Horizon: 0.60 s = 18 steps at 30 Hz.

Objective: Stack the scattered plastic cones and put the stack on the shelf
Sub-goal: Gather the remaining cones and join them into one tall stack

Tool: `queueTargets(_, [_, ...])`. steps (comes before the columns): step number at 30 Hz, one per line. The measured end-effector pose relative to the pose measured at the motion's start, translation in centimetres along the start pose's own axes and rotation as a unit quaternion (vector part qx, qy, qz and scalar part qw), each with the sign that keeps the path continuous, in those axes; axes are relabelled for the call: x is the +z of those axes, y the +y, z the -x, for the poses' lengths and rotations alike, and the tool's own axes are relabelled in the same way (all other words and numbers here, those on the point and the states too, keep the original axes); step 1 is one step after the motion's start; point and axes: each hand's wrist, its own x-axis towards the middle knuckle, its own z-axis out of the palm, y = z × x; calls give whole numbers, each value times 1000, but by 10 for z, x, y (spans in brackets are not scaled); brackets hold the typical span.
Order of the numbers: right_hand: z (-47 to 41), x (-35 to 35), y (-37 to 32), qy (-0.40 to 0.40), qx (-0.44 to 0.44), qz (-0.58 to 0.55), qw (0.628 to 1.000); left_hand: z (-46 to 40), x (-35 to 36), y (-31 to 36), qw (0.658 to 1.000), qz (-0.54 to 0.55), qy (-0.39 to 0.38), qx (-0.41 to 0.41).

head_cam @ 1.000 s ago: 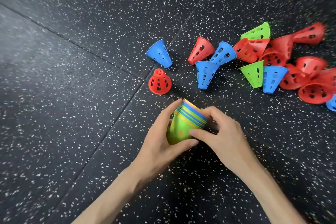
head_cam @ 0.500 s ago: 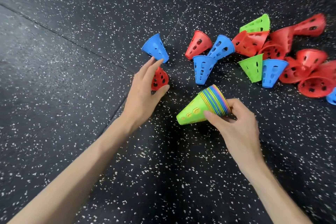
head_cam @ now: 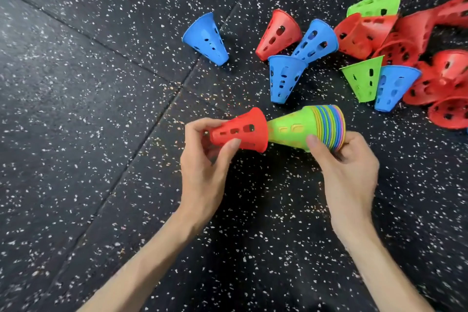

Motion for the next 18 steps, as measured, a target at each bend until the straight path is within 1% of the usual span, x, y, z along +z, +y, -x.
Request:
queueTargets(4, [-5, 10, -3, -95, -16, -18, 995, 9, 14, 1, 997, 68, -22, -26])
queueTargets(7, [-5, 16, -3, -134, -19, -7, 991, 7, 22, 5, 997, 72, -27, -28])
queueTargets(10, [-13, 12, -1, -134, -43, 25, 990, -3, 24, 5, 998, 40, -52, -22])
queueTargets(13, [-21, 7, -3, -141, -59, 42, 987, -15, 23, 5, 993, -21, -115, -9])
queueTargets(16, [-27, 7, -1, -161, -78, 79, 981, -26, 22, 4, 979, -77, -185, 22])
queueTargets(18, [-31, 9, 1, -185, -89, 96, 974, -31, 21, 5, 966, -104, -231, 61])
